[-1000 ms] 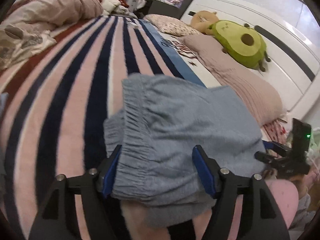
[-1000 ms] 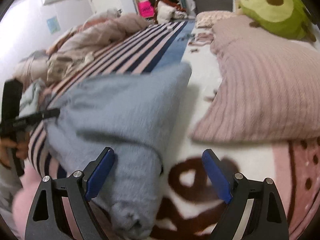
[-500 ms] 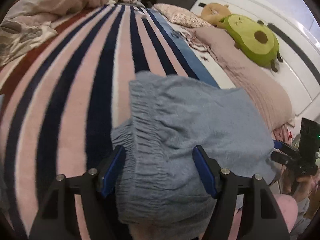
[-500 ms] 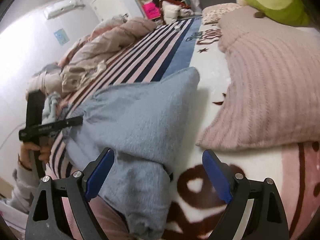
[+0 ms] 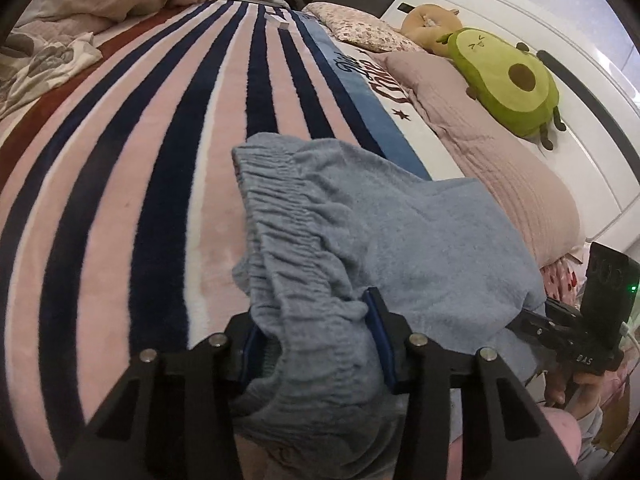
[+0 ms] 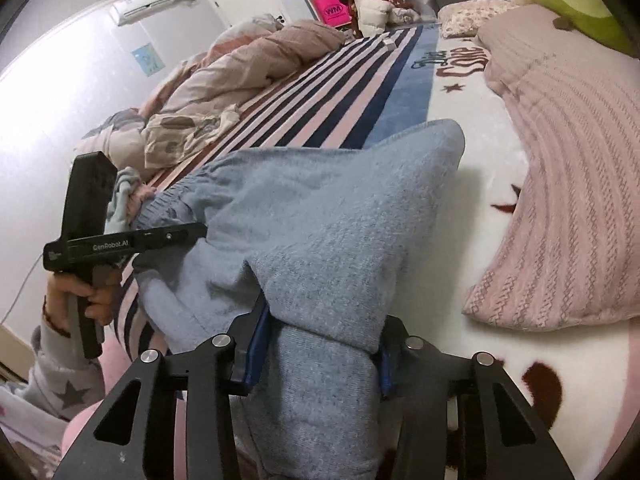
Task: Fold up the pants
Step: 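Lift the folded sweatpants with both grippers and carry them toward the bed's side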
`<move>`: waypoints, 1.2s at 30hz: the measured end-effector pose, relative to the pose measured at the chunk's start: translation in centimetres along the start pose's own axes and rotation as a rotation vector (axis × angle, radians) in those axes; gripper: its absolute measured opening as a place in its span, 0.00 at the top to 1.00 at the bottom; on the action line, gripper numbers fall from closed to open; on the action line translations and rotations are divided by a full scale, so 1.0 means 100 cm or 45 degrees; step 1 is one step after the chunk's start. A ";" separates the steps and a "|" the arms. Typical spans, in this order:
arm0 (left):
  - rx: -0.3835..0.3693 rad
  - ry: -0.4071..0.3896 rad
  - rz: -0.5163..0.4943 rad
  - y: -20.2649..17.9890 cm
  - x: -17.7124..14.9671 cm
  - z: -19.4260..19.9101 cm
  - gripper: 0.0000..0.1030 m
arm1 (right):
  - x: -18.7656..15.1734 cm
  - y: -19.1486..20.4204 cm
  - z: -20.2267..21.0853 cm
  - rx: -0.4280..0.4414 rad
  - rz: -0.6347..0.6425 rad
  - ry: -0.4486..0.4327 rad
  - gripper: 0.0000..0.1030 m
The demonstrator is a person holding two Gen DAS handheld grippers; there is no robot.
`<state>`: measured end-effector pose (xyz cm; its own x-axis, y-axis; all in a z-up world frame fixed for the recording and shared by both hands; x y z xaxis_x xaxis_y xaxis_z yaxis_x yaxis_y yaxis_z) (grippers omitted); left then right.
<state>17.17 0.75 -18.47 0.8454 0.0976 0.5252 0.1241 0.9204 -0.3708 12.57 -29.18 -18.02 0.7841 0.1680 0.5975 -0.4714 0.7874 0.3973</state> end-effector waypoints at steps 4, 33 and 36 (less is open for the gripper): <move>0.117 0.010 -0.040 0.009 0.003 0.010 0.31 | 0.000 -0.001 0.000 -0.010 0.002 0.023 0.64; 0.067 -0.314 -0.167 -0.026 0.013 0.111 0.74 | 0.044 0.060 0.044 0.000 0.121 -0.187 0.79; 0.095 -0.382 -0.163 -0.014 0.013 0.141 0.74 | 0.055 0.082 0.047 0.017 0.168 -0.209 0.79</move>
Point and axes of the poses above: each gripper's, at about its wrist camera, not at the fingertips, and z roughly against the way its jaws point, y to its left, x to its top, the point moved 3 cm from there along -z, roughly the way its jaws point, and after that the axes turned 1 degree about -y, right-handed, at the moved point
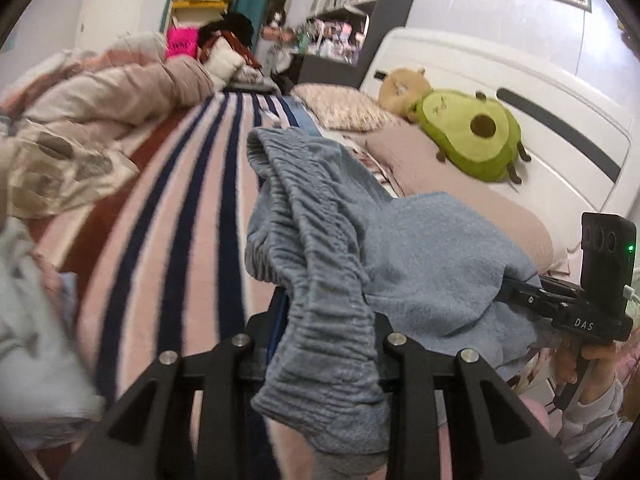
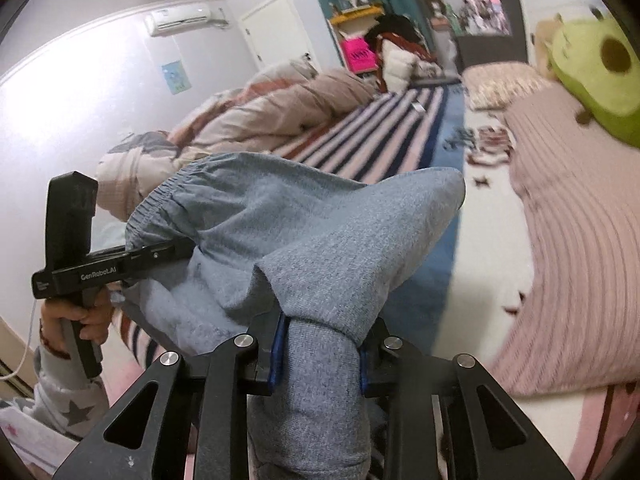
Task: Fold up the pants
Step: 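Lift the folded sweatpants with both grippers and carry them toward the bed's side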
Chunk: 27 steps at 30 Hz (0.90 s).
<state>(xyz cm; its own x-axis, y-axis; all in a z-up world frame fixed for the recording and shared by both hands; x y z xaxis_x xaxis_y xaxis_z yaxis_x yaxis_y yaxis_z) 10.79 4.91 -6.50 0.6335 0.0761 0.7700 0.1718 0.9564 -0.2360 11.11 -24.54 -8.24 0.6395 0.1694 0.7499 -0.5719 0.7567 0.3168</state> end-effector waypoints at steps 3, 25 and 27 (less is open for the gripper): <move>0.041 -0.055 0.008 0.015 0.004 0.025 0.75 | 0.014 0.025 -0.007 0.032 0.038 -0.011 0.79; 0.448 -0.313 0.174 0.242 0.023 0.214 0.75 | 0.116 0.269 -0.160 0.385 0.345 0.061 0.79; 0.481 -0.312 0.206 0.264 0.018 0.221 0.75 | 0.117 0.290 -0.179 0.411 0.369 0.085 0.79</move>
Point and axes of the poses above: each gripper's, at about its wrist camera, not at the fingertips, and z roughly against the way its jaws point, y to its left, x to its top, the point moved 3 cm from there along -z, roughly the way its jaws point, and after that the axes turned 1 degree about -y, right-handed, at the moved point
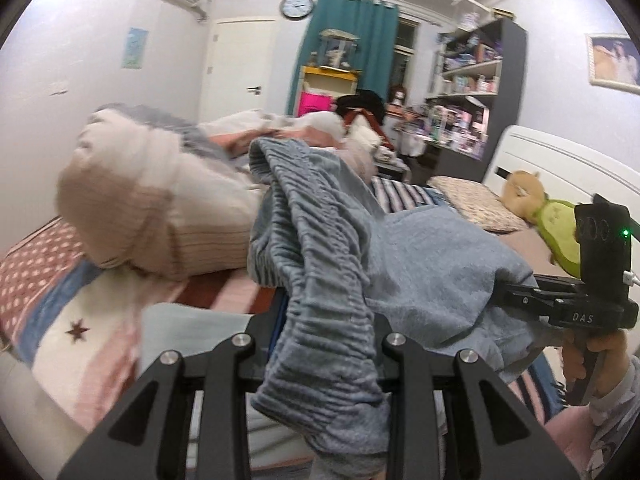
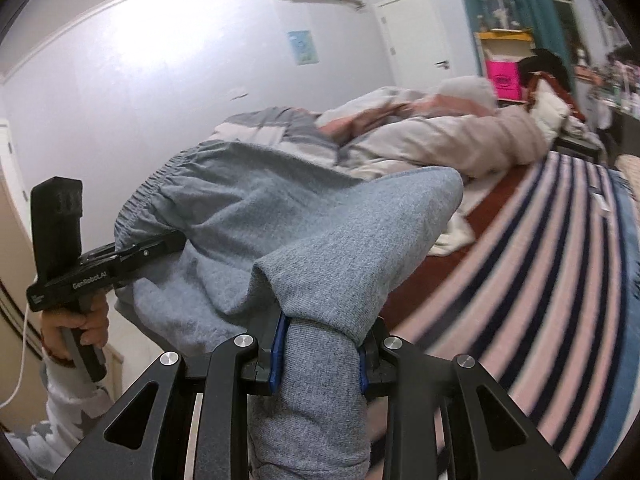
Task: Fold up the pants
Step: 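Lift the folded sweatpants with both grippers and carry them toward the bed's side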
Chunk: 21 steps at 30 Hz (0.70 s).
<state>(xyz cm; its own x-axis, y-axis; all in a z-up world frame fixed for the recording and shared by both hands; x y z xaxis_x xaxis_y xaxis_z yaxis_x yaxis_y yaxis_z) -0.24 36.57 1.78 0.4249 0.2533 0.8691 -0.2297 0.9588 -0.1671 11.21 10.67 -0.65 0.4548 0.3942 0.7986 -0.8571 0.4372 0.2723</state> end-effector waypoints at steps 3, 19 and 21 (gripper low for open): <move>0.041 0.004 0.036 0.031 -0.003 -0.001 0.75 | 0.009 0.018 -0.034 0.029 0.028 0.030 0.79; 0.097 0.153 0.197 0.120 -0.057 -0.065 0.75 | -0.008 0.020 -0.151 0.044 0.029 0.214 0.79; 0.071 0.156 0.218 0.121 -0.060 -0.070 0.74 | -0.014 0.012 -0.154 0.044 0.009 0.241 0.79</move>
Point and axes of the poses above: each gripper's, at about its wrist camera, not at the fingertips, and z roughly against the way its jaws point, y to its left, x to its top, the point moved 3 cm from there along -z, roughly the way its jaws point, and after that the axes turned 1 degree about -y, right-handed, at the moved point
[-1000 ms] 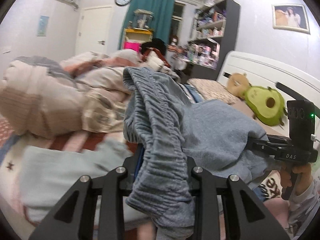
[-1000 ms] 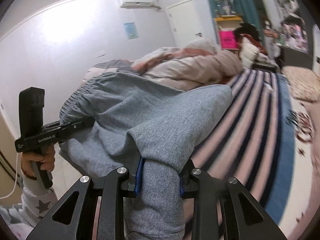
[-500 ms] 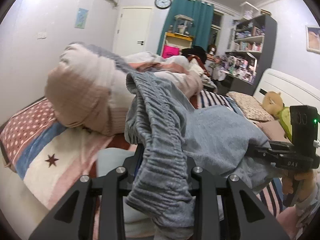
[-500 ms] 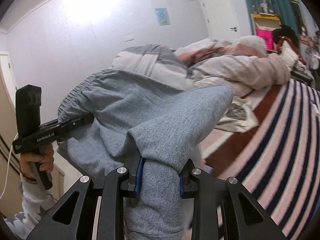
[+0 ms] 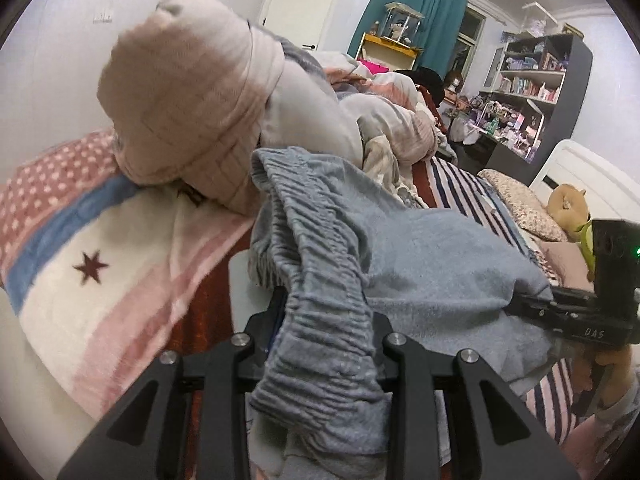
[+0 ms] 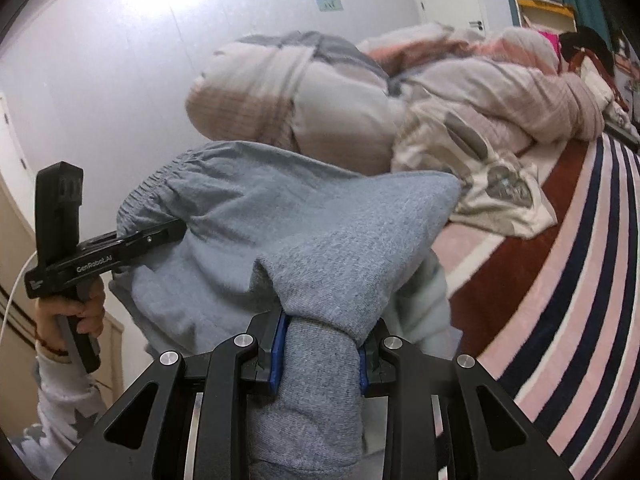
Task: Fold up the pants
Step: 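Lift the folded sweatpants with both grippers and carry them toward the bed's side, then lower the sweatpants onto the clothes pile and open both grippers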
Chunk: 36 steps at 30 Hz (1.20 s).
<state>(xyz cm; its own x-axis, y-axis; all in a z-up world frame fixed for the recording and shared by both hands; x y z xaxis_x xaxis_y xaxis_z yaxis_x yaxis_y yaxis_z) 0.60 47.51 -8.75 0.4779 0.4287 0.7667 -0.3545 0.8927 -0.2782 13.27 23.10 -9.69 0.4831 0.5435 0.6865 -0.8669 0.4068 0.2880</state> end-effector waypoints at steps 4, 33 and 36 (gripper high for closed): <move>-0.043 -0.002 0.000 -0.005 0.000 0.001 0.74 | -0.009 -0.007 0.001 -0.009 -0.027 0.028 0.79; 0.028 0.064 -0.020 -0.008 -0.021 0.019 0.57 | -0.018 0.000 0.018 -0.122 -0.053 0.110 0.65; 0.074 0.038 -0.042 -0.011 -0.020 0.026 0.43 | -0.018 0.001 0.025 -0.127 -0.038 0.099 0.62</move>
<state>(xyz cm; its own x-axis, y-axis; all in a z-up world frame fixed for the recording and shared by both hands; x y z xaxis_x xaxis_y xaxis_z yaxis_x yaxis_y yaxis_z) -2.07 45.32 -8.41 0.5137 0.4037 0.7570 -0.3840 0.8972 -0.2179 11.95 20.33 -9.23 0.5201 0.5835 0.6238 -0.8373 0.4926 0.2373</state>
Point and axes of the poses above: each gripper's, at about its wrist camera, not at the fingertips, and z roughly against the way its jaws point, y to its left, x to its top, the point moved 3 cm from there along -z, roughly the way its jaws point, and after that the axes turned 1 degree about -y, right-handed, at the moved point
